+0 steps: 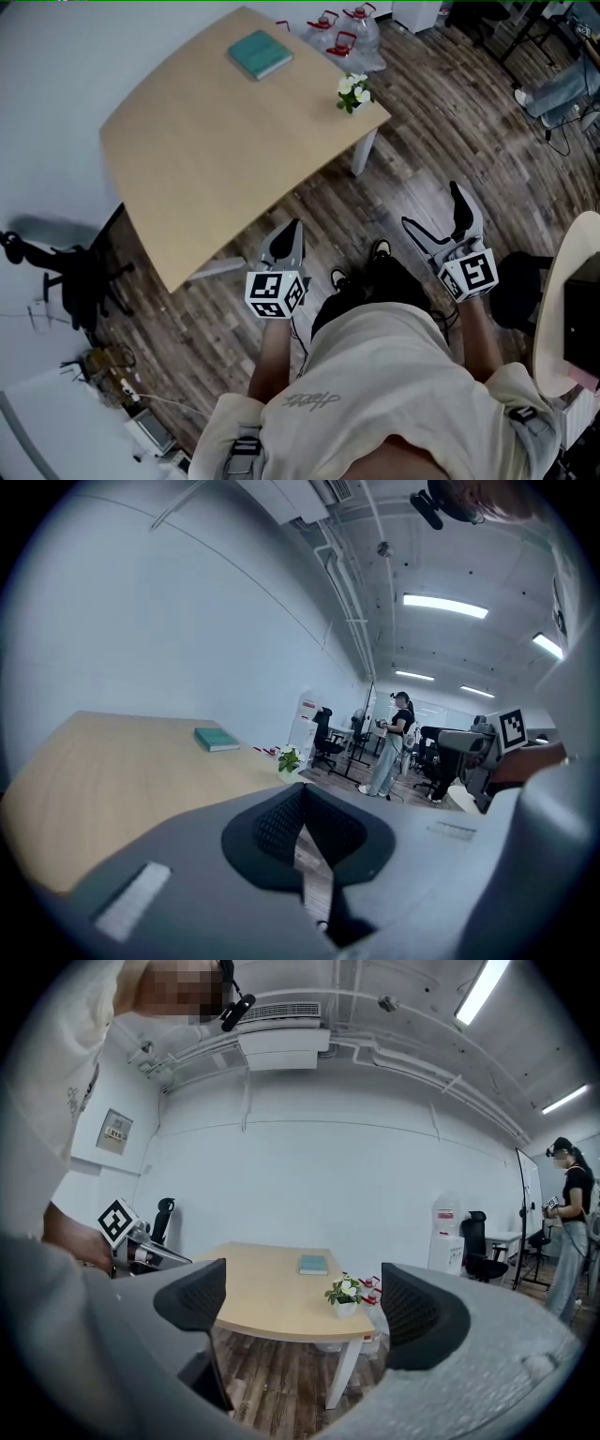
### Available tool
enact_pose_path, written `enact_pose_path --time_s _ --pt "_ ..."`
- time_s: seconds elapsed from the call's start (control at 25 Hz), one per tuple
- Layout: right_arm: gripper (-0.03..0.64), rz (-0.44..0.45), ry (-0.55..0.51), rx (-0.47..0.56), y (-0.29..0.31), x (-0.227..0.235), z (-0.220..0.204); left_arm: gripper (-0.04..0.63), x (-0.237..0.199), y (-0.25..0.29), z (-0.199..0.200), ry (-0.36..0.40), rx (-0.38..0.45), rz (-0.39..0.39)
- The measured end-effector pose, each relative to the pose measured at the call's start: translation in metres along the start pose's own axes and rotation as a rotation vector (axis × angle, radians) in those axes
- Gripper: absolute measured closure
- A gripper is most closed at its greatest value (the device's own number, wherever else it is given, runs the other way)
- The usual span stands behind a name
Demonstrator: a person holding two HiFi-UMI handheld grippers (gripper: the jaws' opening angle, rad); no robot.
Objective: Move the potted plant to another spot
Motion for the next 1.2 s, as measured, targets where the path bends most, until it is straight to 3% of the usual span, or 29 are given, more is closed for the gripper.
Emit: enact_pose_path --time_s 0.52,0.72,1.2 --pt "0.107 0.047 0.082 0.060 0.064 0.051 -0.011 0.580 -0.008 0.056 0.031 0.014 0.003 0.059" --pt "0.107 0.081 0.065 0.034 0.082 0.088 -0.030 0.580 -0.001 0.098 0.047 -0.013 0.022 0.089" --pt "0.107 0.208 0.113 -0.018 0.122 0.171 -0.068 0.580 0.028 0.176 0.044 0.058 -0.029 0.198"
Point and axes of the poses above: the fingertips, and each gripper's own axes: y forward along the fingers, x to its right, z out of its top, the point moved 1 cm from there along -y, backward along the fingers, and after that the axes turned 13 degrees about x, right-handed, at the moved point
